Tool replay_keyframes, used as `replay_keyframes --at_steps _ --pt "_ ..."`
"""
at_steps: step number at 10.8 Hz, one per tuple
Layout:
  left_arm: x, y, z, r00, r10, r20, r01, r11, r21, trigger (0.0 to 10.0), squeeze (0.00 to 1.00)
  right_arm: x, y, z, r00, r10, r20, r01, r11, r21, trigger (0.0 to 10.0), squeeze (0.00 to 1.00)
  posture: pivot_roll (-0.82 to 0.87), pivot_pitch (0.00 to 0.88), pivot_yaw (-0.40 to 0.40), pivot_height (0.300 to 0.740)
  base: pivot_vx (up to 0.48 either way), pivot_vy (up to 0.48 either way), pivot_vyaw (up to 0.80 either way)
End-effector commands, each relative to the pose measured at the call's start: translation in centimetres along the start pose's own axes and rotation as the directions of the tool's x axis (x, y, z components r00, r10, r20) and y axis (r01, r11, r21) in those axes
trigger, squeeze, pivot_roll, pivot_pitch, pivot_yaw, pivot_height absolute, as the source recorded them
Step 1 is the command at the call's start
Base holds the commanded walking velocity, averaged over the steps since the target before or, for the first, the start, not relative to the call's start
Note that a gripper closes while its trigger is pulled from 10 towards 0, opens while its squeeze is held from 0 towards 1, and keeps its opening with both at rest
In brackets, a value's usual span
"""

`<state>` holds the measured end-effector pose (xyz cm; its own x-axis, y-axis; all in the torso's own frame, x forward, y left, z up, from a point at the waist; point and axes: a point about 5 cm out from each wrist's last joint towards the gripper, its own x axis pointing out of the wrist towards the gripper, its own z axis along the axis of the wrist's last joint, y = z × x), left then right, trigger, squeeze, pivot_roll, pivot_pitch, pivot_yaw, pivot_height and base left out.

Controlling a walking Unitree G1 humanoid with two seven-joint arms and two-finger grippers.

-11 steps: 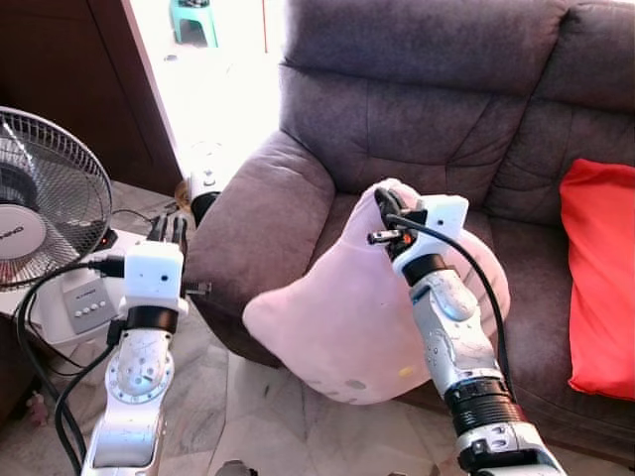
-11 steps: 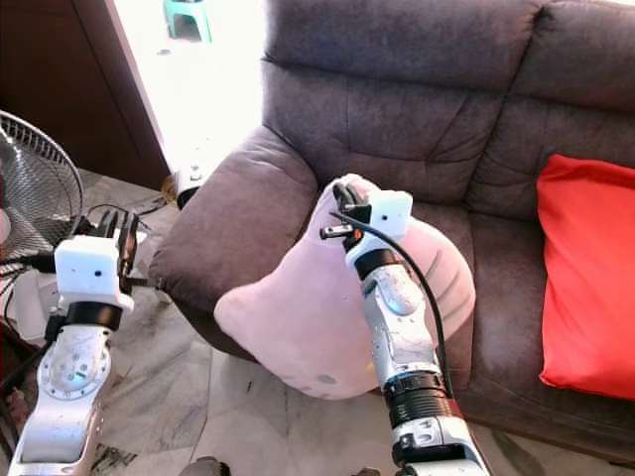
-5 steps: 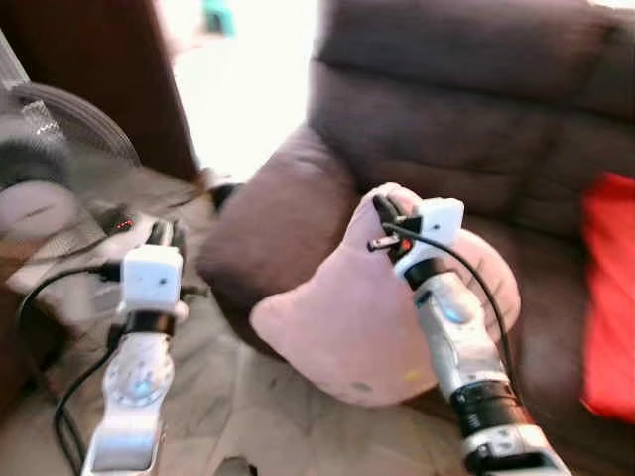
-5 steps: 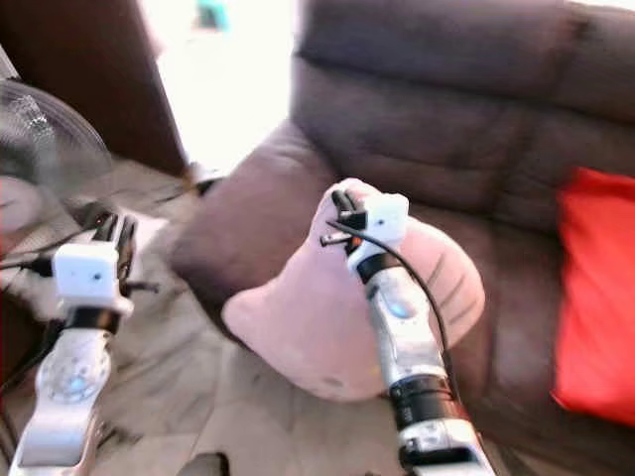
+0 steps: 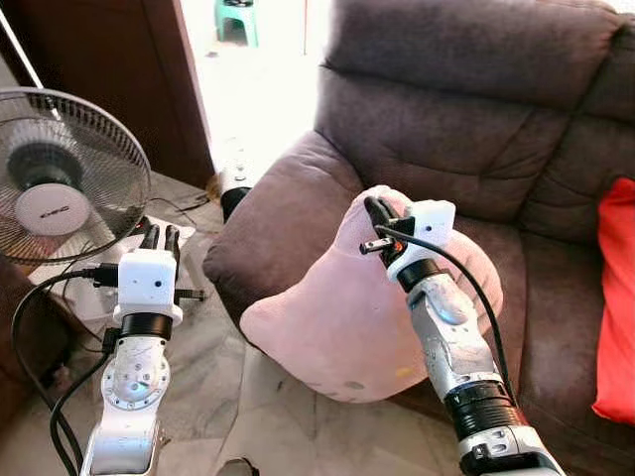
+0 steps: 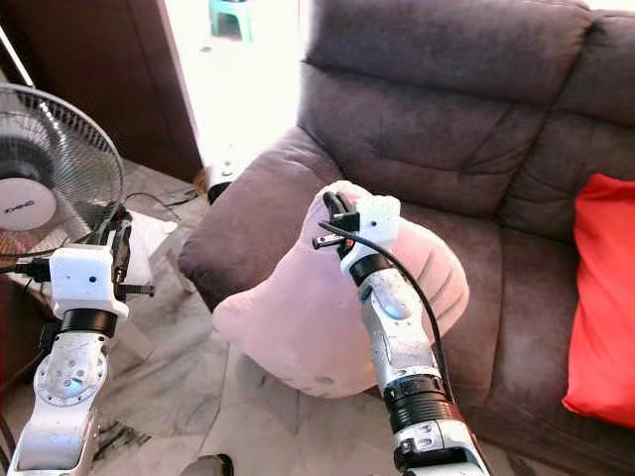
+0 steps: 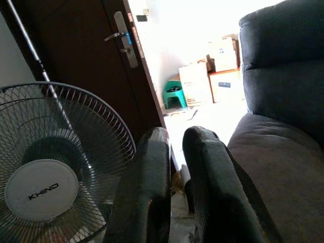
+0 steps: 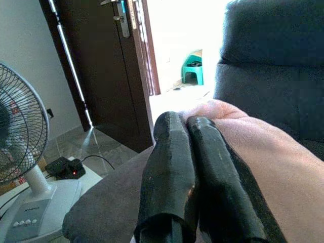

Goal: Move the pillow to the sofa from floor

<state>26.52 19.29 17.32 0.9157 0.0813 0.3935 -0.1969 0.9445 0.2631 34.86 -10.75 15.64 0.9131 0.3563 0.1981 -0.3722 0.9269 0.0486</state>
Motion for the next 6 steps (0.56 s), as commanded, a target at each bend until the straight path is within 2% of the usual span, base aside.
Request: replay_keyframes --at_steps 1,6 --pt "0.22 0.28 0.12 1.0 0.012 0.002 -0.012 1.0 -0.007 10.0 0.0 0.39 0.71 2.41 0.992 0.046 0.114 -0.042 0.998 -0.043 10.0 0.0 0.12 0.11 -0.021 0.723 0.0 0.0 0.63" --pt "0.2 0.3 0.15 1.0 0.007 0.002 -0.007 1.0 -0.008 10.0 0.0 0.07 0.89 1.85 0.995 0.057 0.088 -0.055 0.998 -0.028 10.0 0.0 0.12 0.12 -0.017 0.723 0.0 0.0 0.0"
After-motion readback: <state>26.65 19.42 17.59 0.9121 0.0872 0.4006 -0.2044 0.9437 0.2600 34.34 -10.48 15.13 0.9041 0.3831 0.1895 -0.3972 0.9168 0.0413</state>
